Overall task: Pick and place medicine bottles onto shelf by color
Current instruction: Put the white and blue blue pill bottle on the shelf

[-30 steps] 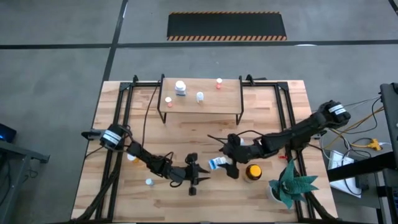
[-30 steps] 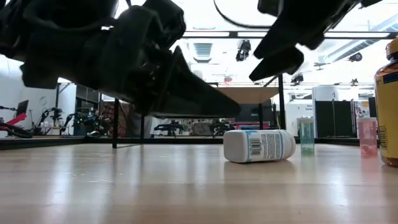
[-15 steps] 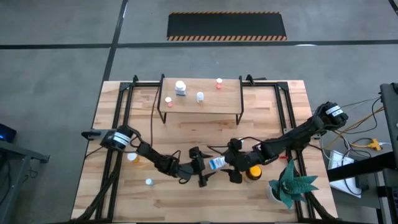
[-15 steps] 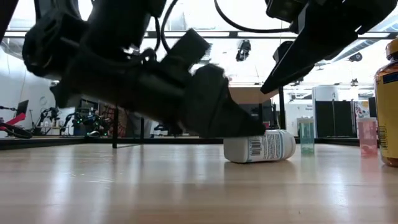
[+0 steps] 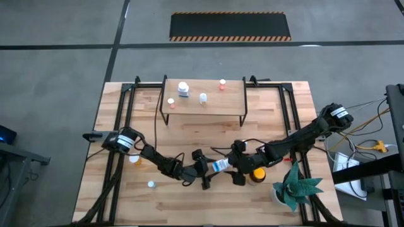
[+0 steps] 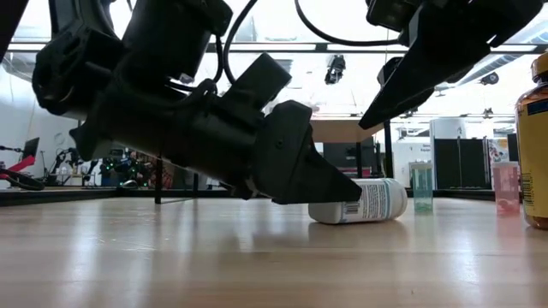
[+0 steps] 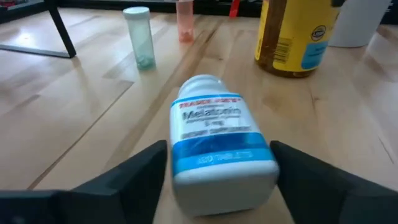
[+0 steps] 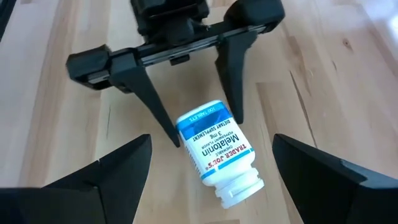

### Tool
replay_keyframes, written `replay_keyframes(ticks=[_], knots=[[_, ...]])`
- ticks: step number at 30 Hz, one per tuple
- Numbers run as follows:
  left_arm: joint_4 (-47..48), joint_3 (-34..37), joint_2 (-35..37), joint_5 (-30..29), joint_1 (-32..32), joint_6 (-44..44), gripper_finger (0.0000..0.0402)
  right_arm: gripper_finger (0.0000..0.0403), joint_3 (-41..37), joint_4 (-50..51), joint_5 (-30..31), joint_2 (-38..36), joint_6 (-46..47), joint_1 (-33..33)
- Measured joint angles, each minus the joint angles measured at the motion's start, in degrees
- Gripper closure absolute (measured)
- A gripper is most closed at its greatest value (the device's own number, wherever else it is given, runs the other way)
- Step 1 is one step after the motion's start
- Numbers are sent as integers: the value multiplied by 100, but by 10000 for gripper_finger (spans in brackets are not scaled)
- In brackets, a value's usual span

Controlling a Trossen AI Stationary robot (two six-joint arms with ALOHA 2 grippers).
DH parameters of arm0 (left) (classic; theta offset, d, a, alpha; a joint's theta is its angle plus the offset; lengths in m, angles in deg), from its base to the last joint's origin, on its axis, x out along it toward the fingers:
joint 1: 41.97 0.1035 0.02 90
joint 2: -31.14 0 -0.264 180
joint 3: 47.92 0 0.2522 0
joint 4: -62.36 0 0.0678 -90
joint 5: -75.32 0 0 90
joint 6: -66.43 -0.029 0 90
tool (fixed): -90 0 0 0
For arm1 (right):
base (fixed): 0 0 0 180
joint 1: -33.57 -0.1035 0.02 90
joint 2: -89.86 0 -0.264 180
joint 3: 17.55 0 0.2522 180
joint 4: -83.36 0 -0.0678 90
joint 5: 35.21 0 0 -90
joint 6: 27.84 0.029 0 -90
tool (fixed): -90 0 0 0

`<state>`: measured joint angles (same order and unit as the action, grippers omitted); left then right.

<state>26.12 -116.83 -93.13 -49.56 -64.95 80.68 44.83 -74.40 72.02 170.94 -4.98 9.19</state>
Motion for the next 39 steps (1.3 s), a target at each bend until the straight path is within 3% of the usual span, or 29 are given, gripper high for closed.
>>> replay_keyframes(ticks=[5,11,19,22,27,32,39], knots=[[-10,5,0,0,0,-8,202,78,0,5,211,-14,113,2],[-7,-18,2,-137,-121,-340,202,78,0,14,232,-137,180,2],[-82,-141,417,-1846,-658,-2527,203,78,0,106,233,-861,869,2],[-238,-209,523,-2240,-832,-3312,203,78,0,194,235,-1171,1126,2],[-953,-447,540,-2283,-950,-4448,203,78,7,98,235,-1427,1484,2],[-995,-686,542,-2287,-946,-5140,203,78,7,143,219,-1423,1717,2],[-1015,-835,542,-2288,-908,-5356,203,78,7,104,-111,-1417,1669,2]])
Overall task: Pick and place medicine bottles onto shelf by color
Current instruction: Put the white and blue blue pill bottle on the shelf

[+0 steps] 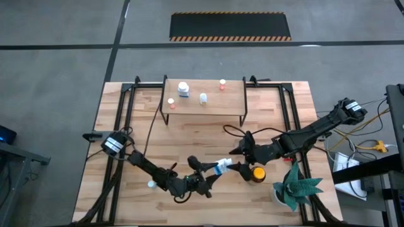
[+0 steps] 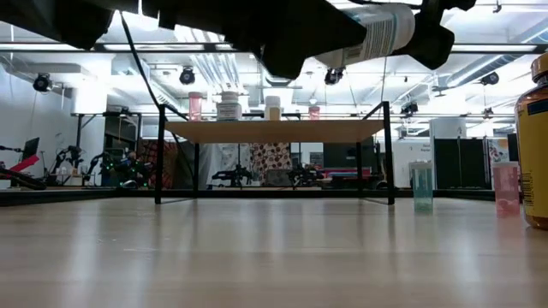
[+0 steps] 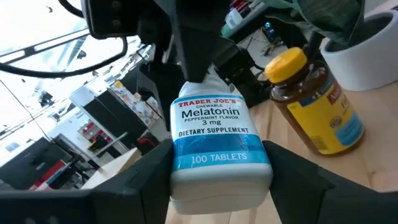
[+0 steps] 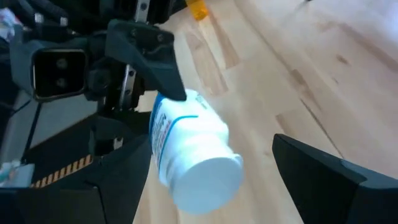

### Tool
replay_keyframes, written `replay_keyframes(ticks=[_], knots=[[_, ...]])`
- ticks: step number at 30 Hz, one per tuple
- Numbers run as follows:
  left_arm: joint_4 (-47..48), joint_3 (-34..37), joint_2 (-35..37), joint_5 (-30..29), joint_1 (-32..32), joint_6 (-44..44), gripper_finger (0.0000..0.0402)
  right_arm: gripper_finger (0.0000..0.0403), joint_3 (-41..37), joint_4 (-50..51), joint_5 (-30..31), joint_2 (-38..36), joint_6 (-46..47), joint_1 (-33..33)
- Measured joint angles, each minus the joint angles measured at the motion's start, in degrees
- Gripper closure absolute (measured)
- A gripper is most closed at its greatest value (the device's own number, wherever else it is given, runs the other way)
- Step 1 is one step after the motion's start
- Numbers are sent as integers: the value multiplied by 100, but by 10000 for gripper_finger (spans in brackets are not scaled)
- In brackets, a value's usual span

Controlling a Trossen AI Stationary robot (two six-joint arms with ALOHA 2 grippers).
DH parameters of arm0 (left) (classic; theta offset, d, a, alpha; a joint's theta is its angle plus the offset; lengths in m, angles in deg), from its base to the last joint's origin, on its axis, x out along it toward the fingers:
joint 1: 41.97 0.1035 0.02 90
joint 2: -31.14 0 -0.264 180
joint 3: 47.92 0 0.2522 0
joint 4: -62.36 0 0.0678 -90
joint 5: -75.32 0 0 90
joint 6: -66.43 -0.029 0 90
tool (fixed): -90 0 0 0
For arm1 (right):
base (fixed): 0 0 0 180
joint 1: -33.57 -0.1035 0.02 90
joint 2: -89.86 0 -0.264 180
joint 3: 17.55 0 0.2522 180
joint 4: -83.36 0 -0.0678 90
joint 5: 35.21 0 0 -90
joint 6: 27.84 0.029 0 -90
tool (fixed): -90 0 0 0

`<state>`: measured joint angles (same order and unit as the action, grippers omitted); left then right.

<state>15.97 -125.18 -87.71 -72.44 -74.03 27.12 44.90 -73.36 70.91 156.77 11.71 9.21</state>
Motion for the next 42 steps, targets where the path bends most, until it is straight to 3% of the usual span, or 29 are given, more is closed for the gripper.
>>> replay_keyframes(ticks=[15,24,28,42], knots=[[-423,-73,4,50,184,-133,203,86,0,-295,-260,-2,-341,0],[-410,-86,7,85,191,-334,172,205,0,-269,-238,-2,-341,2],[-395,-86,7,85,191,-326,169,237,0,-265,-240,-2,-337,2],[-362,111,412,587,219,-313,166,235,136,-22,-314,-249,-359,76]])
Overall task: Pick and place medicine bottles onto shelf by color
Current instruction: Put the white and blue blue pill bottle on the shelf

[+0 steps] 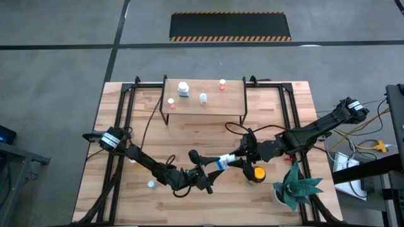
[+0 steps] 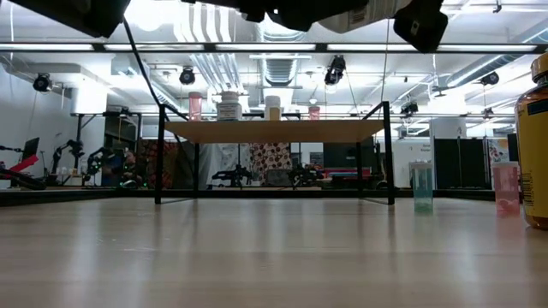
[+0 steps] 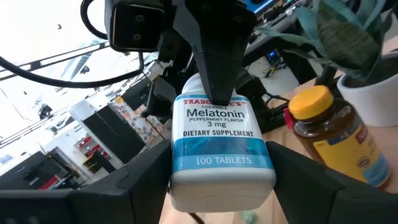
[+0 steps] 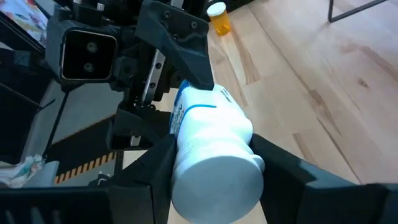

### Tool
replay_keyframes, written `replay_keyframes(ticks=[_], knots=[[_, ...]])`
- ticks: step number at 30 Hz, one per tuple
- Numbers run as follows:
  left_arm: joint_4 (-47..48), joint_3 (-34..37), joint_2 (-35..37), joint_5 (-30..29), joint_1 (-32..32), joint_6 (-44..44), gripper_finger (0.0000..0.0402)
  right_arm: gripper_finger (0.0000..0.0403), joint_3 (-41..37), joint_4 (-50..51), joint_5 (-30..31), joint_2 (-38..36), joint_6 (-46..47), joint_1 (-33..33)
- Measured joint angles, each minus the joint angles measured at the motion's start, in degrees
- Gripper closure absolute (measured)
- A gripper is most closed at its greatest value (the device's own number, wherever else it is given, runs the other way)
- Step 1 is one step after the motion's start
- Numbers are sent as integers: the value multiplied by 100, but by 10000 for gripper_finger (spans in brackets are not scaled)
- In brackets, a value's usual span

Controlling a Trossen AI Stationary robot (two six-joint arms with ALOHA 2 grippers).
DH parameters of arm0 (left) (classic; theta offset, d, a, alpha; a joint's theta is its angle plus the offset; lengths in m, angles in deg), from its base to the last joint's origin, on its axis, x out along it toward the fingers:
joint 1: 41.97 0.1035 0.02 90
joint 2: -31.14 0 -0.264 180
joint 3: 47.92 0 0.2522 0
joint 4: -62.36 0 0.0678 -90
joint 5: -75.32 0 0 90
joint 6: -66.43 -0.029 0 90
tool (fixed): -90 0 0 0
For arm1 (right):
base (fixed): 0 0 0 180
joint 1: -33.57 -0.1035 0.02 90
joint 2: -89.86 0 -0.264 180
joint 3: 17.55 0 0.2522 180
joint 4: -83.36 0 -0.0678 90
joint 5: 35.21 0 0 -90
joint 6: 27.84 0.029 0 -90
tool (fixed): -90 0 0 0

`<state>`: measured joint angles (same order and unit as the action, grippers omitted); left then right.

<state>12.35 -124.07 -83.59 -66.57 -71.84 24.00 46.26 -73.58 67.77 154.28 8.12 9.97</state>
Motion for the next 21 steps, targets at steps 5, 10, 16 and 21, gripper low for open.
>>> replay_keyframes(ticks=[5,10,16,21], knots=[[400,72,258,16,95,-29,166,234,248,282,35,15,-178,41],[663,72,340,-3,194,5,165,234,560,734,14,27,-318,173],[689,72,355,-48,248,-22,165,234,953,1363,-16,102,-455,384],[731,54,364,-246,293,-64,165,234,1223,1705,3,231,-707,452]])
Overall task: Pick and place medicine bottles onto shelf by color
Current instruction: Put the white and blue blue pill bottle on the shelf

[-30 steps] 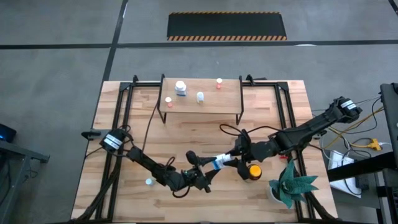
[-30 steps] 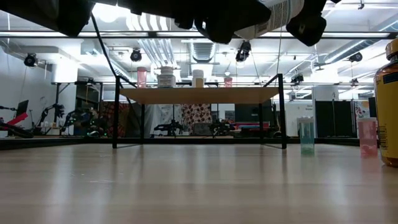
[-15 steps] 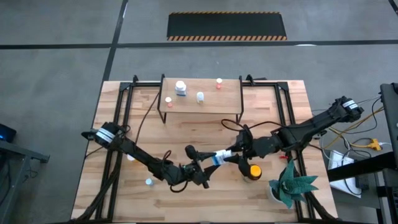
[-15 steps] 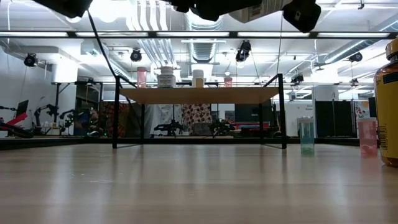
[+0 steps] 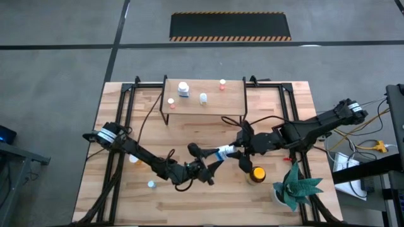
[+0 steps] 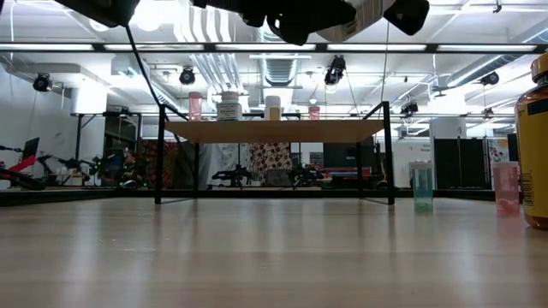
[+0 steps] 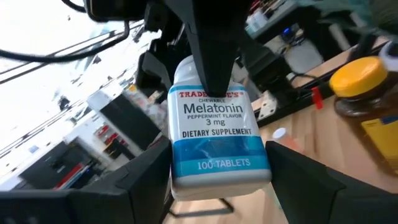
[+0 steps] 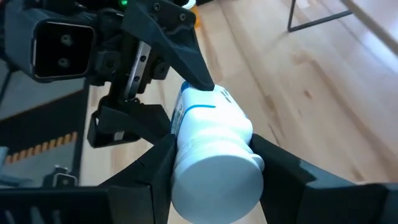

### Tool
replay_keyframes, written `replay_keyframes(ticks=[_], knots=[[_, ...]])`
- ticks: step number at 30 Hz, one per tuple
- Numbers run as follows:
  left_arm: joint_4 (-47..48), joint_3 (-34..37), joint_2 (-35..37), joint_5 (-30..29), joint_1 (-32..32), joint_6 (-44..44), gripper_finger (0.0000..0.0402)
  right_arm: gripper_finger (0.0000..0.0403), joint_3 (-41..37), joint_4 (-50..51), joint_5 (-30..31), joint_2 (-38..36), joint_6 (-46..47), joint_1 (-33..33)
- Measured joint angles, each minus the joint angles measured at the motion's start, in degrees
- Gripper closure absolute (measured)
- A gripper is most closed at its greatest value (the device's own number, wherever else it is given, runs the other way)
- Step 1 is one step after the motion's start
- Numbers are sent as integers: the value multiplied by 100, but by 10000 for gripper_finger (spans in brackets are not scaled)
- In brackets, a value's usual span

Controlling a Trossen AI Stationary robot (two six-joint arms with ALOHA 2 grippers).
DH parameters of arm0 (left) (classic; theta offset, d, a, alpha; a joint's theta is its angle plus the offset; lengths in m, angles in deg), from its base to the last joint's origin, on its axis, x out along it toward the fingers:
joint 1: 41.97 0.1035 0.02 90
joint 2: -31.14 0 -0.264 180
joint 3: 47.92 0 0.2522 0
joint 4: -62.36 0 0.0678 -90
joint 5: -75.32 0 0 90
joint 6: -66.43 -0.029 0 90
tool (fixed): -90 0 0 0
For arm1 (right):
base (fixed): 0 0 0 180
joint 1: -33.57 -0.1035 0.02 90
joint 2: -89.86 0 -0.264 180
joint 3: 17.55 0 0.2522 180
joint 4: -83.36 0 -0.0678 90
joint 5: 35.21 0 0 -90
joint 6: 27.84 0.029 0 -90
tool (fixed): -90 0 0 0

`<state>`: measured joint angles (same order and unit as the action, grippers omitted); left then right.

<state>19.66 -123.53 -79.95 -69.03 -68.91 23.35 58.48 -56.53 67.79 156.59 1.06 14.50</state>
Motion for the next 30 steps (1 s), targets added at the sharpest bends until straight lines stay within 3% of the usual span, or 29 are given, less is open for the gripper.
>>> replay_keyframes(ticks=[4,13,22,26,30], knots=[[16,-37,72,-419,73,-95,165,234,211,155,112,100,-223,11],[-3,-15,142,-313,118,-946,165,234,679,863,4,169,-596,203],[12,-4,142,-447,135,-978,164,234,759,1168,-8,165,-803,395],[7,-33,151,-536,160,-985,143,234,769,1384,-4,165,-860,425],[8,-3,287,-986,184,-1027,114,234,927,1775,0,165,-858,549]])
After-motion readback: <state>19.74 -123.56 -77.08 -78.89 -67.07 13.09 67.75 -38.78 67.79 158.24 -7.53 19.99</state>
